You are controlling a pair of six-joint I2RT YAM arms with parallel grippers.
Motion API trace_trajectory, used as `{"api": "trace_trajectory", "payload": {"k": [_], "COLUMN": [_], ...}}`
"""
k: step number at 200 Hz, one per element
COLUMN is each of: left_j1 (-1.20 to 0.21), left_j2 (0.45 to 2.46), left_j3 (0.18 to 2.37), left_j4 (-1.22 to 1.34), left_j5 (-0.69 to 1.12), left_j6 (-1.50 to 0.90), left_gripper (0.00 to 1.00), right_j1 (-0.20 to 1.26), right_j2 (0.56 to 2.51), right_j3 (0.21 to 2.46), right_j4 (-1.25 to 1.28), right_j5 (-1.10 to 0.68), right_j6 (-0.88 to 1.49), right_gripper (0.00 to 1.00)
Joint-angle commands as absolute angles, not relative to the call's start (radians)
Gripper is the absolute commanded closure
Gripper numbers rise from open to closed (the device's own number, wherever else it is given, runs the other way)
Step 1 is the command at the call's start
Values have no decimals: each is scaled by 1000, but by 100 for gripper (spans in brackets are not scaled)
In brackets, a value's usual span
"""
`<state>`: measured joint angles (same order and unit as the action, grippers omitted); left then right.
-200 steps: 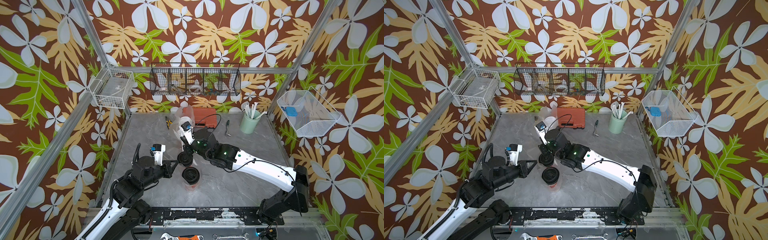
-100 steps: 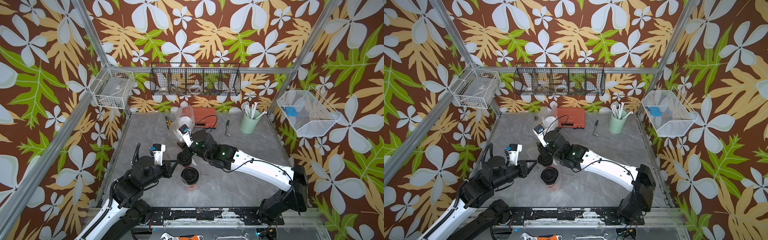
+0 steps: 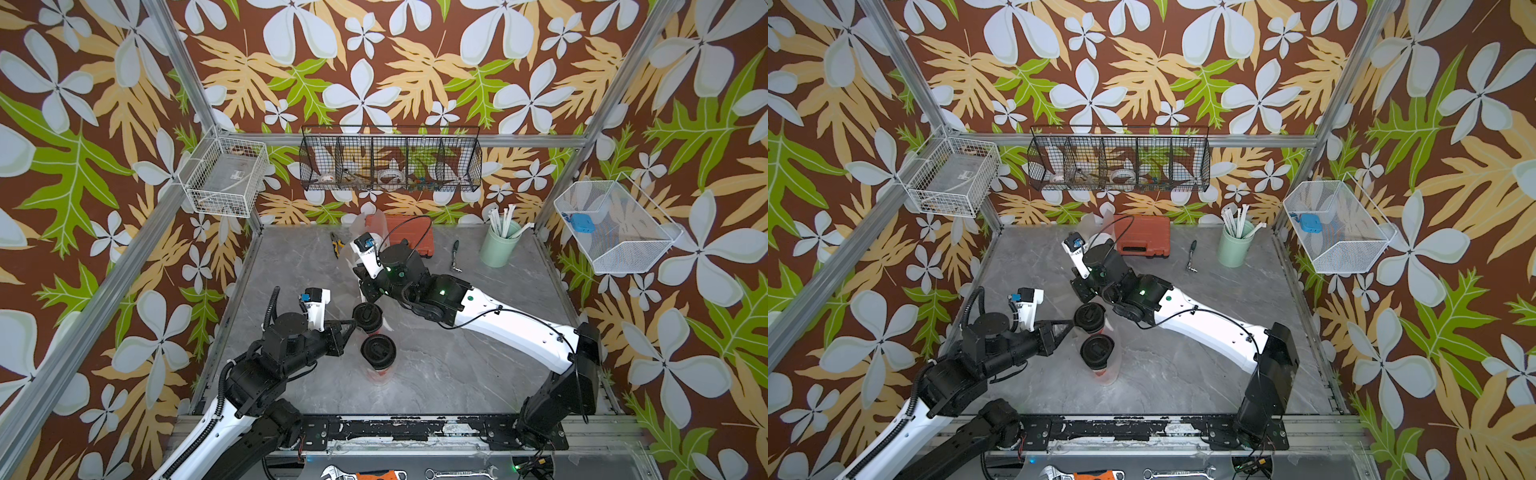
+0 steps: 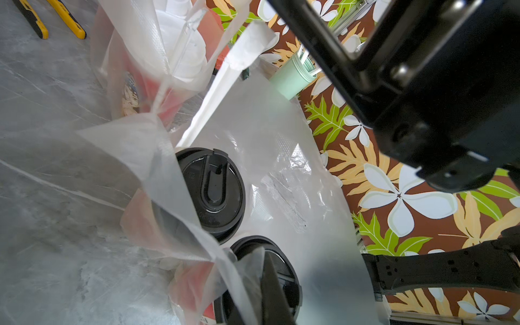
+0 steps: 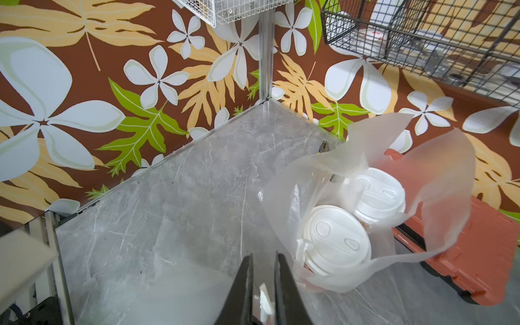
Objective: Pack milk tea into plastic carrier bags
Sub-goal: Place the straw in the plastic carrier bag.
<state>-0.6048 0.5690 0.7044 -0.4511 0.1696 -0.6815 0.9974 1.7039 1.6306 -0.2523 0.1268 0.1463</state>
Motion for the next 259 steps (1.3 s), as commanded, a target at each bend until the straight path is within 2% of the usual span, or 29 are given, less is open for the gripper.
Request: {"api": "trace_trajectory", "payload": {"k": [1,26,82,145,189,214,259], "left_j1": [-606,-605,-606,-605,-605,-605,-605], "left_j2": [569,571,577,574,575,577,575], "left_j3": [703,701,699,696,695,695,689], "left_j4": [-416,-415,-408,-407,-403,-403,-396], "left_j5": [174,173,176,176,178,179,181], "left_j6": [-686,-686,-686,-687,-687,-687,-691], "left_gripper": [100,100,100,100,100,100,100], "right_j1": [995,994,985,977,977,973,935], "right_j2": [1713,1710,1727,1730,1709,1687,1713], "right_j3": [1642,1620,1572,1511,1594,1653,1690], "right_j4": [-271,-264,-256,-246,-293,-318,-337], "right_j5": [87,87,75,51,31,11,12], "right_j6": [152,156,164,175,168,175,202], "right_gripper": [87,93,100,100,100,80,78]}}
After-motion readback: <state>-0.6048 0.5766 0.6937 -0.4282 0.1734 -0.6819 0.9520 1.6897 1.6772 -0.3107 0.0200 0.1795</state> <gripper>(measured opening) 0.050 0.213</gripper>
